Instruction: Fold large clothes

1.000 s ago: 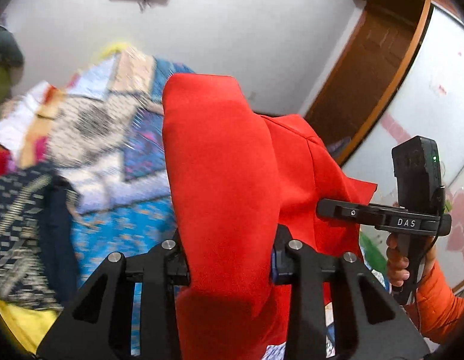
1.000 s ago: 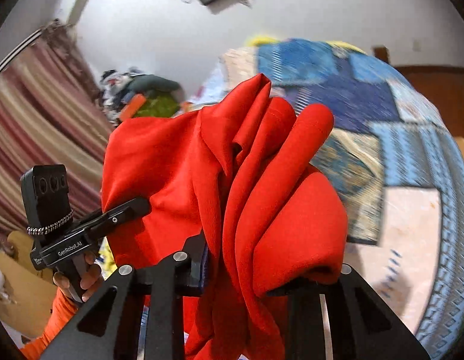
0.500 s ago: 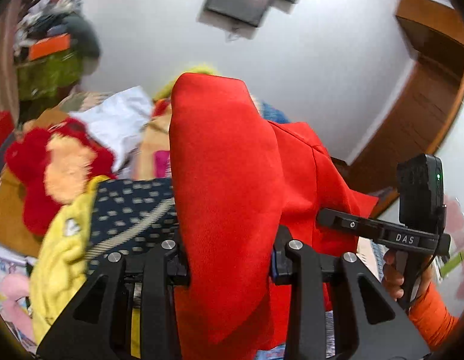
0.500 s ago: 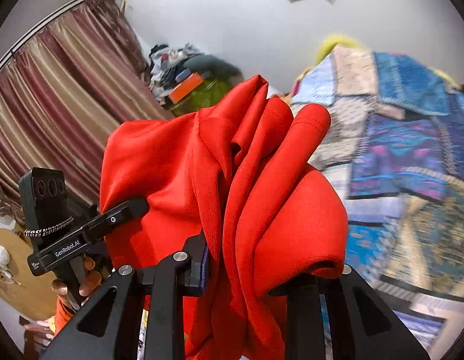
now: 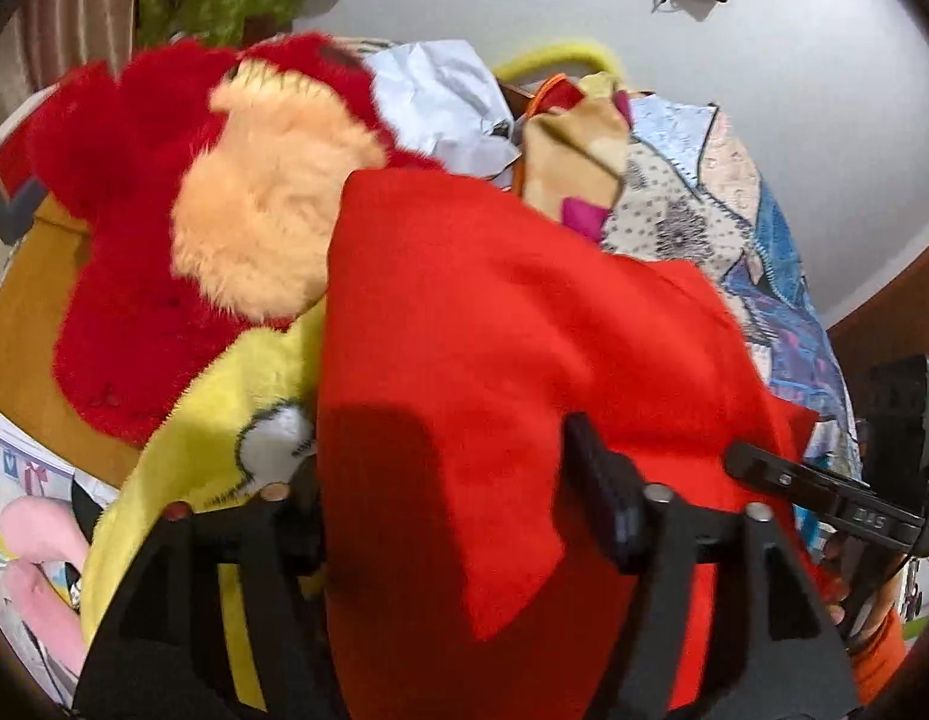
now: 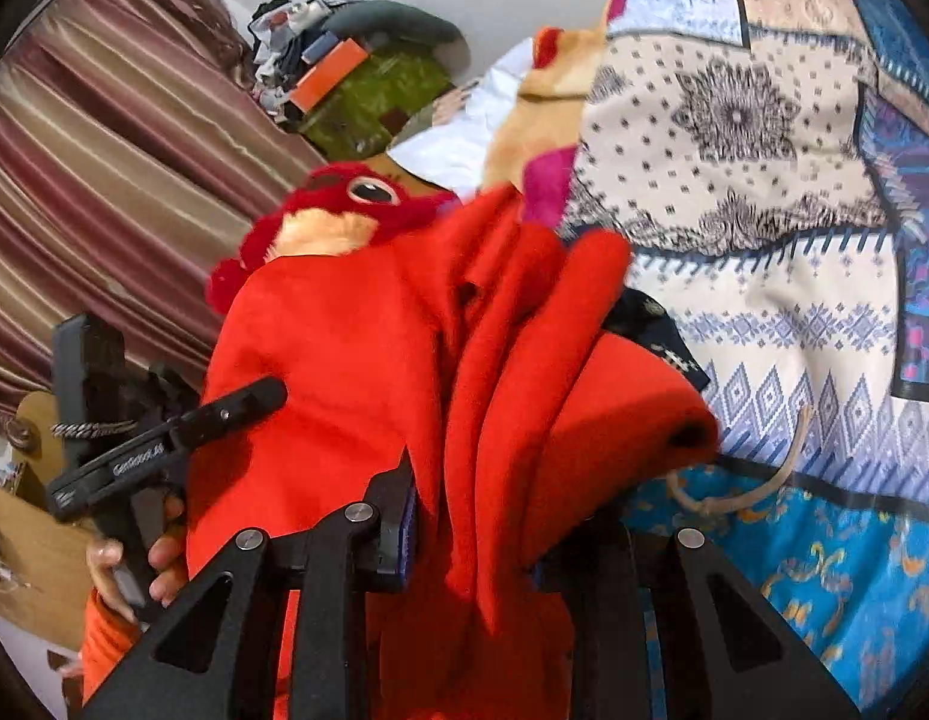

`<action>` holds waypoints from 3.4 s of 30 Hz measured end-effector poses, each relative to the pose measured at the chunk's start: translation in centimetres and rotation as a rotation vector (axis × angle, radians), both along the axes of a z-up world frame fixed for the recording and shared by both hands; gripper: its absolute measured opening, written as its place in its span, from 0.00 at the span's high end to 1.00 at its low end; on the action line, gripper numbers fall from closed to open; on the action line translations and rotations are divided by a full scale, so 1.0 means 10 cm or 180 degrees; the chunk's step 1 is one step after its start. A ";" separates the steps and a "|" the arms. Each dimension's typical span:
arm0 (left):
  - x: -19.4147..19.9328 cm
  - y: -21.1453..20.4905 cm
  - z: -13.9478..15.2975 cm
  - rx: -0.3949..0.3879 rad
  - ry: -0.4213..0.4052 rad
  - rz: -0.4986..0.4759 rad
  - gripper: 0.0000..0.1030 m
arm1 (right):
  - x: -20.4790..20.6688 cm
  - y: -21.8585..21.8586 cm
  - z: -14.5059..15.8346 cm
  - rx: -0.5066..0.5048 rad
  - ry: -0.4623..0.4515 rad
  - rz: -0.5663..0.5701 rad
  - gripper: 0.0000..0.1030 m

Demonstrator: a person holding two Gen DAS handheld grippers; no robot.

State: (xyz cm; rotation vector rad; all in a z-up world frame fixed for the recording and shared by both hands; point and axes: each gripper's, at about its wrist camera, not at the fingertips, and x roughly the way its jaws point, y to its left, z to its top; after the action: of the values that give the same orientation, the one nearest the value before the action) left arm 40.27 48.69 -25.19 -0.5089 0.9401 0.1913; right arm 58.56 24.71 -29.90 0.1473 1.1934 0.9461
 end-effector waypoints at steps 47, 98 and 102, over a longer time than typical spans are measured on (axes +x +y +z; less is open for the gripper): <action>-2.24 -1.80 1.85 0.1214 -0.0907 0.0122 0.05 | -2.12 -1.57 2.08 0.0115 -0.1449 -0.0172 0.25; -3.99 -3.25 2.77 0.1731 -0.2257 0.0208 0.00 | -4.50 -2.88 3.27 0.0779 -0.2920 -0.0873 0.00; -3.97 -3.26 2.74 0.1730 -0.2230 0.0205 0.00 | -4.48 -2.89 3.26 0.0761 -0.2898 -0.0882 0.00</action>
State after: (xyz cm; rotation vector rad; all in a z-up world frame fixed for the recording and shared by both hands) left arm 0.53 16.07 2.25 -0.0770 0.1653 0.2902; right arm 13.73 -4.20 2.66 0.0540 0.2116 0.7660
